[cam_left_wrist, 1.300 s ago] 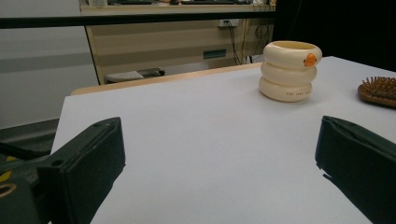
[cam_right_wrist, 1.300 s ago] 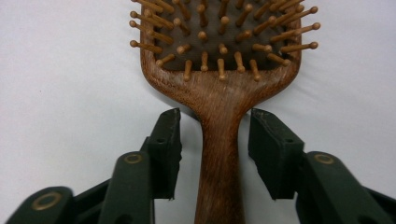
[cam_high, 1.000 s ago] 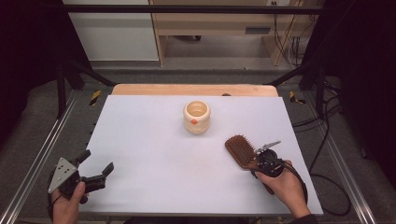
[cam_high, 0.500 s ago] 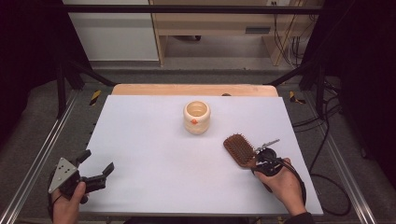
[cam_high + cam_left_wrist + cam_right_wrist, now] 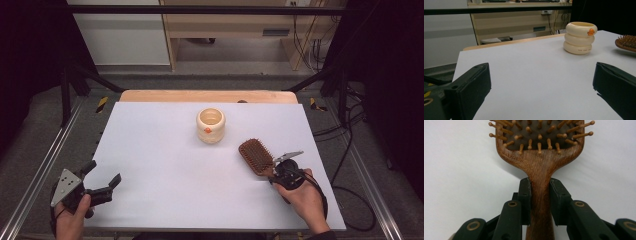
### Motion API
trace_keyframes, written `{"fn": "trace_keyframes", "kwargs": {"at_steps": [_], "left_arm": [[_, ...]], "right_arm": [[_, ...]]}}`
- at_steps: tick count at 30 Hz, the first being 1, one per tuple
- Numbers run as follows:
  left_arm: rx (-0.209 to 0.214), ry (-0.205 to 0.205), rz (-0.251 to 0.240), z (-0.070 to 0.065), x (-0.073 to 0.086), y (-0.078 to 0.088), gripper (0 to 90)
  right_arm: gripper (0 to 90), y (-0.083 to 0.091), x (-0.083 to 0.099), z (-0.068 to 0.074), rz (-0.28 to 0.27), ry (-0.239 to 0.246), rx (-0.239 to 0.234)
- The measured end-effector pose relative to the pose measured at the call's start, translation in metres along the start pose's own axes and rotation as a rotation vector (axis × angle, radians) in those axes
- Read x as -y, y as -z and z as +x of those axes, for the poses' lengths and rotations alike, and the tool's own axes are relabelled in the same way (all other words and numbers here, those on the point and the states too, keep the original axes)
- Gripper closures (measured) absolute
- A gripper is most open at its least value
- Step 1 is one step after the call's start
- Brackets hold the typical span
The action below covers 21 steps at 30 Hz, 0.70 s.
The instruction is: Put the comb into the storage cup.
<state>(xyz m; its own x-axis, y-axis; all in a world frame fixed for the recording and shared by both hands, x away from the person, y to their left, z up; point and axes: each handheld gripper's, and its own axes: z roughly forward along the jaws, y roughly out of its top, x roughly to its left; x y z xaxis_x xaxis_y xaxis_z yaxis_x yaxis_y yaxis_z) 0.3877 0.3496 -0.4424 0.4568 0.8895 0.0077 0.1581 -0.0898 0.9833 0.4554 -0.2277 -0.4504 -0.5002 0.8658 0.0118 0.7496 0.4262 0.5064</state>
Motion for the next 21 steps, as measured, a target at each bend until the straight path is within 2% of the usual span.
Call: {"fn": "trace_keyframes", "kwargs": {"at_steps": [6, 11, 18, 21], "left_arm": [[0.002, 0.002, -0.003, 0.000, 0.000, 0.000, 1.7], [0.003, 0.006, -0.008, 0.001, -0.001, 0.001, 1.8], [0.012, 0.016, -0.023, -0.001, -0.003, 0.002, 1.8], [0.025, 0.021, -0.034, -0.003, -0.005, 0.002, 1.8]], "right_arm": [[72.7, 0.012, -0.004, 0.002, -0.125, -0.005, -0.002], [72.7, 0.017, -0.005, 0.003, -0.236, -0.021, -0.034], [72.7, 0.019, -0.008, 0.008, -0.332, -0.026, -0.063], [72.7, 0.018, -0.007, 0.008, -0.355, -0.033, -0.077]]}}
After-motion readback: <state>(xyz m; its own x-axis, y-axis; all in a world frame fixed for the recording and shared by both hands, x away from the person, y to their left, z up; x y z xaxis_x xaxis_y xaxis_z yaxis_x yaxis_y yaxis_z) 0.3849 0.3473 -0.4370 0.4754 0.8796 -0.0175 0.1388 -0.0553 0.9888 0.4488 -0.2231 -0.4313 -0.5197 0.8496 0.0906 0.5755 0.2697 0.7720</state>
